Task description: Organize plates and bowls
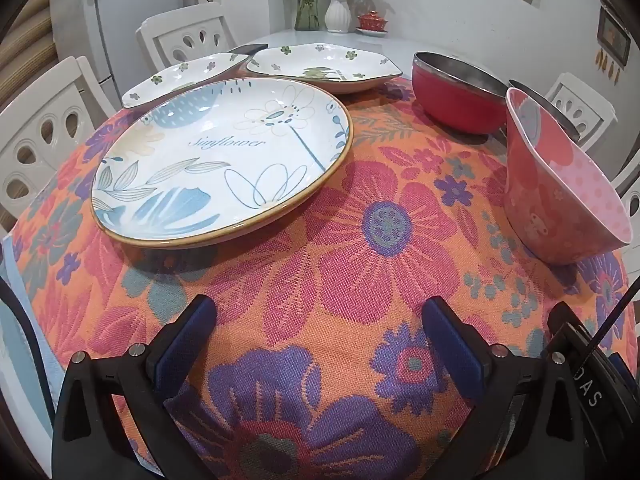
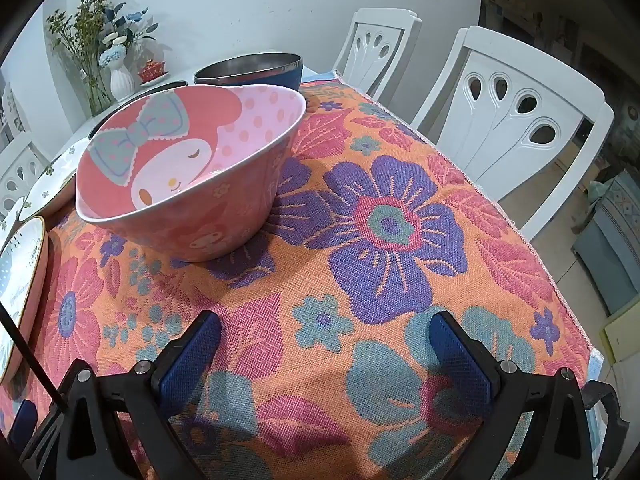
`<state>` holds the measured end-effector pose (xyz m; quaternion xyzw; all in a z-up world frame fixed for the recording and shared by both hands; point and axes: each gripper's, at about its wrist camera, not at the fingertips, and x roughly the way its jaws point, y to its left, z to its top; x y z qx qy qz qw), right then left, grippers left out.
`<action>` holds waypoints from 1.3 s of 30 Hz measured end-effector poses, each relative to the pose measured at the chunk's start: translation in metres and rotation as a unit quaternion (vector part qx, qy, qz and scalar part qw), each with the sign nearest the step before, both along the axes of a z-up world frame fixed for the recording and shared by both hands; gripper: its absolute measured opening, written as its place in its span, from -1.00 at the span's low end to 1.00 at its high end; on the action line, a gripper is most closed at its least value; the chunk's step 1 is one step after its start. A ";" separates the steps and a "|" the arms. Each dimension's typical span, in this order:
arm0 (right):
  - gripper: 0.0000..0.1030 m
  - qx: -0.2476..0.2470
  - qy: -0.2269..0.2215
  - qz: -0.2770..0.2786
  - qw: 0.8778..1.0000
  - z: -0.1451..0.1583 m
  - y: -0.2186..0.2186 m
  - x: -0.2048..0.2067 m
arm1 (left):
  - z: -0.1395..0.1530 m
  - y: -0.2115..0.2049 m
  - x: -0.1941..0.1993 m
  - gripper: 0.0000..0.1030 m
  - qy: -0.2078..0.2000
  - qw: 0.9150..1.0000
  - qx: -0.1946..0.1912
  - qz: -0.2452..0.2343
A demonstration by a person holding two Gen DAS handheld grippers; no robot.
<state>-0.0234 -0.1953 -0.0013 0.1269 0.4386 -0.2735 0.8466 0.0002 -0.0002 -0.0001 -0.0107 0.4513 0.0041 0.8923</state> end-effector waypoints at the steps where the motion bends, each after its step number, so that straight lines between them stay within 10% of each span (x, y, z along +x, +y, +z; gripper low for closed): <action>1: 1.00 0.001 0.000 0.000 1.000 0.000 0.000 0.000 | 0.000 0.000 0.000 0.99 0.003 1.000 0.003 -0.004; 9: 1.00 0.051 0.065 0.037 0.996 0.005 0.008 -0.014 | 0.012 0.022 -0.024 0.99 0.055 0.994 0.023 -0.093; 18: 1.00 0.115 0.161 0.064 0.978 0.018 0.020 -0.013 | 0.082 0.089 -0.049 0.99 0.021 0.996 0.063 -0.067; 32: 1.00 -0.021 -0.015 0.138 0.990 0.205 0.140 0.003 | 0.161 0.157 -0.002 0.99 -0.046 0.997 0.056 -0.017; 39: 1.00 -0.019 0.002 0.170 0.985 0.201 0.173 0.021 | 0.172 0.167 0.012 0.99 -0.070 0.996 0.050 -0.013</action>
